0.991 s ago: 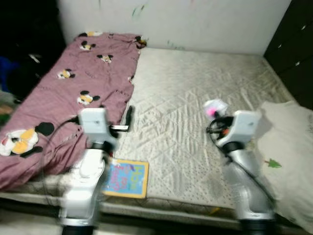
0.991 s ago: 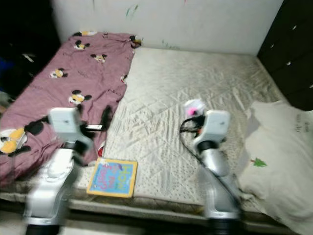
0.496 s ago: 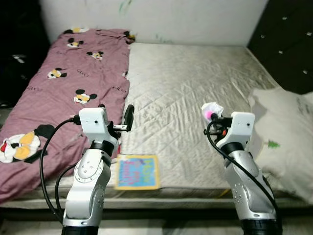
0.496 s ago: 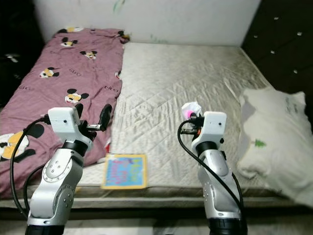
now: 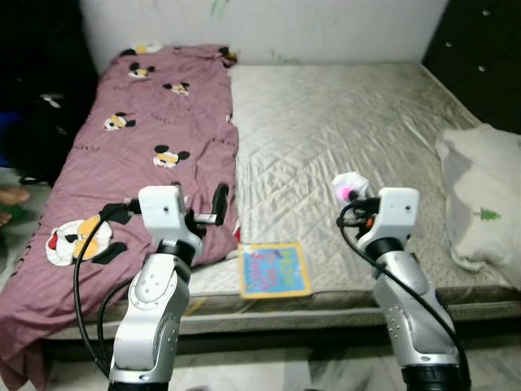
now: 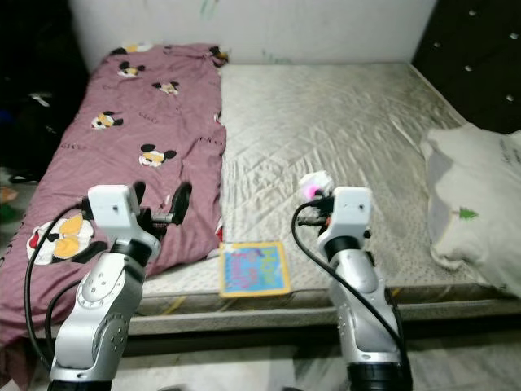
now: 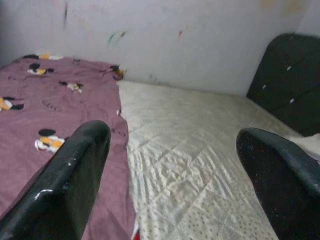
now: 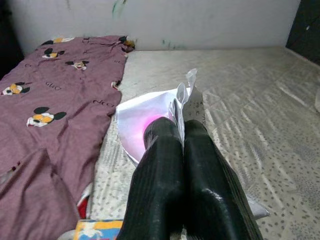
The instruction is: Clean up the room
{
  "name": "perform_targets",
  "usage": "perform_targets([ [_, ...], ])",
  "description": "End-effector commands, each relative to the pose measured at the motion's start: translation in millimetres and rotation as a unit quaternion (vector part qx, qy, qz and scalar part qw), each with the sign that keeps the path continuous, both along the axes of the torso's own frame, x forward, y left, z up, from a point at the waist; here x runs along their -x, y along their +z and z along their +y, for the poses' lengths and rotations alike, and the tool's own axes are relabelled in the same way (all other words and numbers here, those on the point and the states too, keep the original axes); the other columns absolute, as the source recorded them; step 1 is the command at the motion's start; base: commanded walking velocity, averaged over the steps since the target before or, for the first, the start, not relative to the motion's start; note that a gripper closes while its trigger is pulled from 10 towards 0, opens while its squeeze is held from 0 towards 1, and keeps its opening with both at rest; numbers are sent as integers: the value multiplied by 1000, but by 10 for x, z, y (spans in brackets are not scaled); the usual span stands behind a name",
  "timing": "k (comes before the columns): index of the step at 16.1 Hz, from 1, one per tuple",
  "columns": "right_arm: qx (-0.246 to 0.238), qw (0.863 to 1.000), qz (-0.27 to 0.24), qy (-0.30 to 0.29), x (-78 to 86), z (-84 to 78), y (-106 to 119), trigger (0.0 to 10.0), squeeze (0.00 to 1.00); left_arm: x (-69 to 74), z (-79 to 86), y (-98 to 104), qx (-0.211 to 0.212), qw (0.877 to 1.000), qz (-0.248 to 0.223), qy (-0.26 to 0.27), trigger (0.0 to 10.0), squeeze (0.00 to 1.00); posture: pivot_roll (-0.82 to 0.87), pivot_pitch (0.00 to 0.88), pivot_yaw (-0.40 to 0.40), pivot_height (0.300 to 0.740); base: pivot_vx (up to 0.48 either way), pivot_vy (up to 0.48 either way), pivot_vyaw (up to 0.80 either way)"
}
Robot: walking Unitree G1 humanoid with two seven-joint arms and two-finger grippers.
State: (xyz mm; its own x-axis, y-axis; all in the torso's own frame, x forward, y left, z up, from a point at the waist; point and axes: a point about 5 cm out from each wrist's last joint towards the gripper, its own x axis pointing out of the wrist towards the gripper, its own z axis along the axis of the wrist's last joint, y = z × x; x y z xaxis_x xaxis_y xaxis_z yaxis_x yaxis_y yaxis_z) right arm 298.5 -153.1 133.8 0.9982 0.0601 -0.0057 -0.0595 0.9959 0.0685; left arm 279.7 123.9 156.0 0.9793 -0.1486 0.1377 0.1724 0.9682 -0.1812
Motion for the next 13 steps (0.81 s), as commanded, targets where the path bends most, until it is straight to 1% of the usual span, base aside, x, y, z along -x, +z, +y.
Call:
perform_targets([
  [1, -4, 1000, -2, 14, -8, 86, 14, 10000, 0, 21, 55, 26, 1, 1000, -9, 0, 10000, 0, -62, 85, -10, 740, 0, 0, 0],
  [3, -4, 1000, 1, 15, -12, 89, 6, 10000, 0, 38, 44, 44, 4, 1000, -15, -11, 10000, 0, -63, 86, -9, 740, 0, 0, 0],
  [11, -5, 1000, -1, 12, -14, 90, 4, 10000, 0, 44, 45, 56, 10, 1000, -17, -18, 10000, 0, -64, 91, -10, 740, 0, 0, 0],
  [13, -6, 1000, -2, 10, -14, 88, 8, 10000, 0, 44, 43, 58, 11, 1000, -17, -21, 10000, 0, -63, 91, -8, 740, 264, 0, 0],
])
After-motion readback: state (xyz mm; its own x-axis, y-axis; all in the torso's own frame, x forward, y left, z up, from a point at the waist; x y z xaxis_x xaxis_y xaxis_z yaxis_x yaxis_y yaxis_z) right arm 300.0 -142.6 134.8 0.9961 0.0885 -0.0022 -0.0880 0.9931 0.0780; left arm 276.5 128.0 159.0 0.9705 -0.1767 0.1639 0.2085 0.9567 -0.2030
